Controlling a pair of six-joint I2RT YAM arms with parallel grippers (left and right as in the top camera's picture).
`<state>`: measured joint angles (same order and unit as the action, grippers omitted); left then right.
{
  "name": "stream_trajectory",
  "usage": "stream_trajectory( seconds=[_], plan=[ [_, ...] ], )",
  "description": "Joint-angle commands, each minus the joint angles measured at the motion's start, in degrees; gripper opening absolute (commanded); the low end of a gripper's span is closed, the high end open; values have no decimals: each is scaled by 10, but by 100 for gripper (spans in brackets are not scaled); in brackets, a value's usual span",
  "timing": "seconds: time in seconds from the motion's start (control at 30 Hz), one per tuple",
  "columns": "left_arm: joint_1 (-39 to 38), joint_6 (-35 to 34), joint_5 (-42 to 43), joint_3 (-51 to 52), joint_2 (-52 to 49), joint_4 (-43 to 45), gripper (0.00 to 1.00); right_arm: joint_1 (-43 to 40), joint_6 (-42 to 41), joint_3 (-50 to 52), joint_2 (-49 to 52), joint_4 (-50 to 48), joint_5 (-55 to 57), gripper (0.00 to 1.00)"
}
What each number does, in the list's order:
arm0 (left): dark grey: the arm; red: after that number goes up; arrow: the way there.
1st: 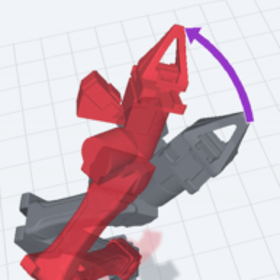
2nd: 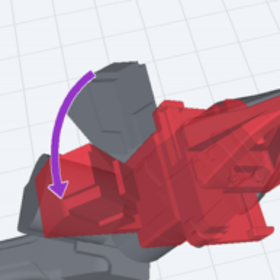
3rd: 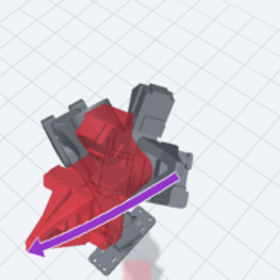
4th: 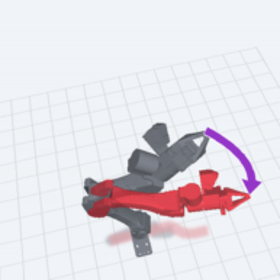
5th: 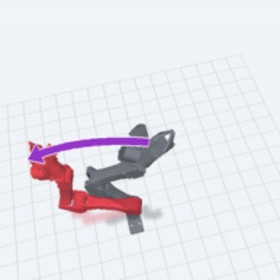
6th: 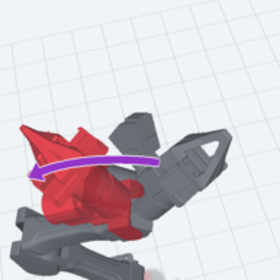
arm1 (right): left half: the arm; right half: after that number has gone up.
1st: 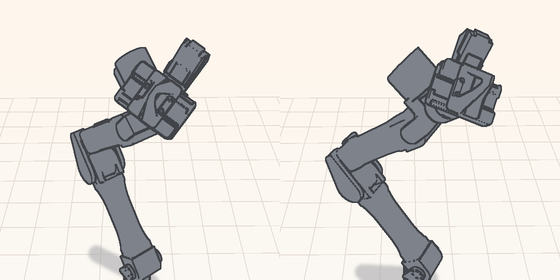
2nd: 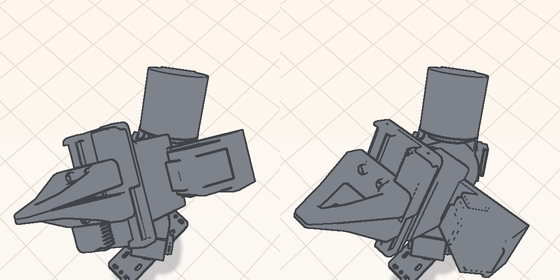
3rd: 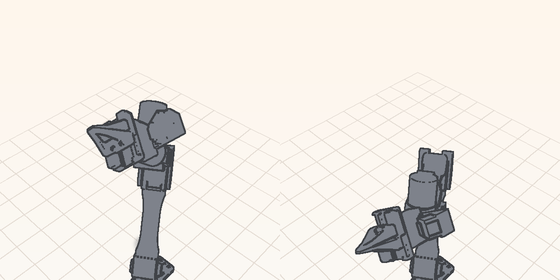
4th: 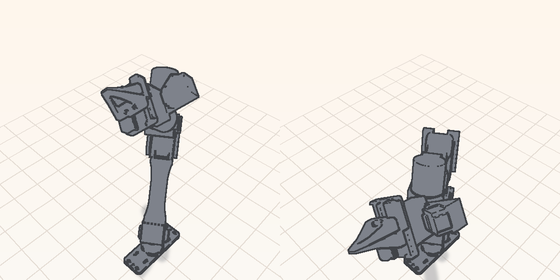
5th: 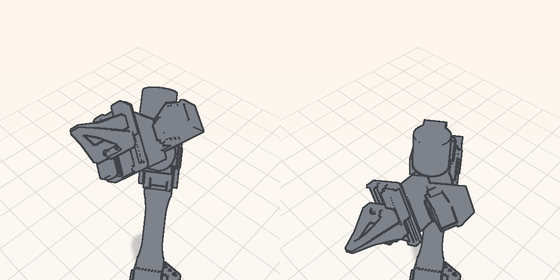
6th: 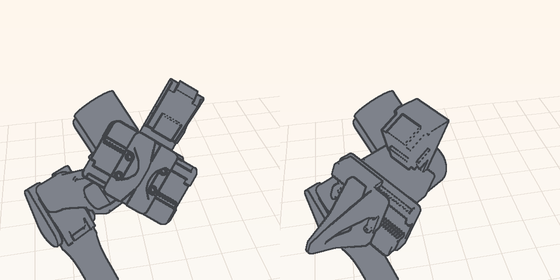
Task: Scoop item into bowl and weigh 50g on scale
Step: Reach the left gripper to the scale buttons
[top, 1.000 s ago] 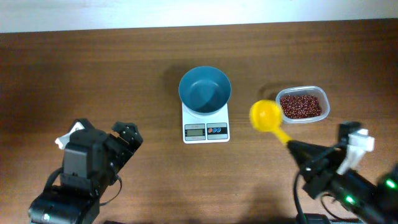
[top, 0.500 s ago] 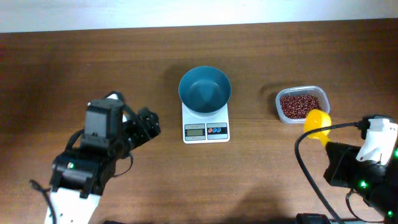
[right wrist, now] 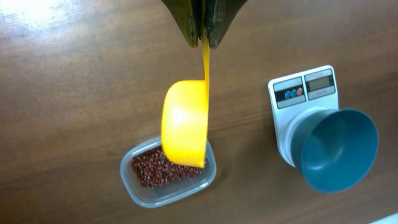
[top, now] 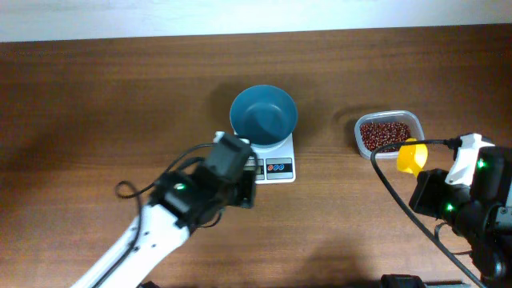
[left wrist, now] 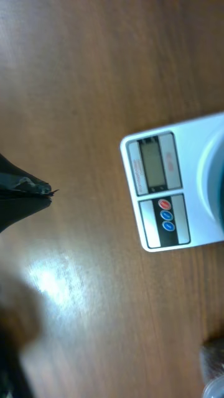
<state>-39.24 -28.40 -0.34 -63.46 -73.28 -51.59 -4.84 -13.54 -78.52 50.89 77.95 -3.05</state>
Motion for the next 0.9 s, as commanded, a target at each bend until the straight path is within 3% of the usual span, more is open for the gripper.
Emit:
stream_trajectory(
  seconds=[0.0,0.23,0.5,0.87],
  plan=[
    [-50,28,-81,-12,-61,32,0,-2,-4,1,7,-5,-12,4],
    [-88,138,-170,-12,-176,106,0,-2,-4,1,31,-9,-12,4],
    [-88,153,-170,-12,-256,202,0,-2,-4,1,36,-15,-12,4],
    [-88,162,-168,-11,-261,209,0,-2,-4,1,36,-24,-12,4]
  ],
)
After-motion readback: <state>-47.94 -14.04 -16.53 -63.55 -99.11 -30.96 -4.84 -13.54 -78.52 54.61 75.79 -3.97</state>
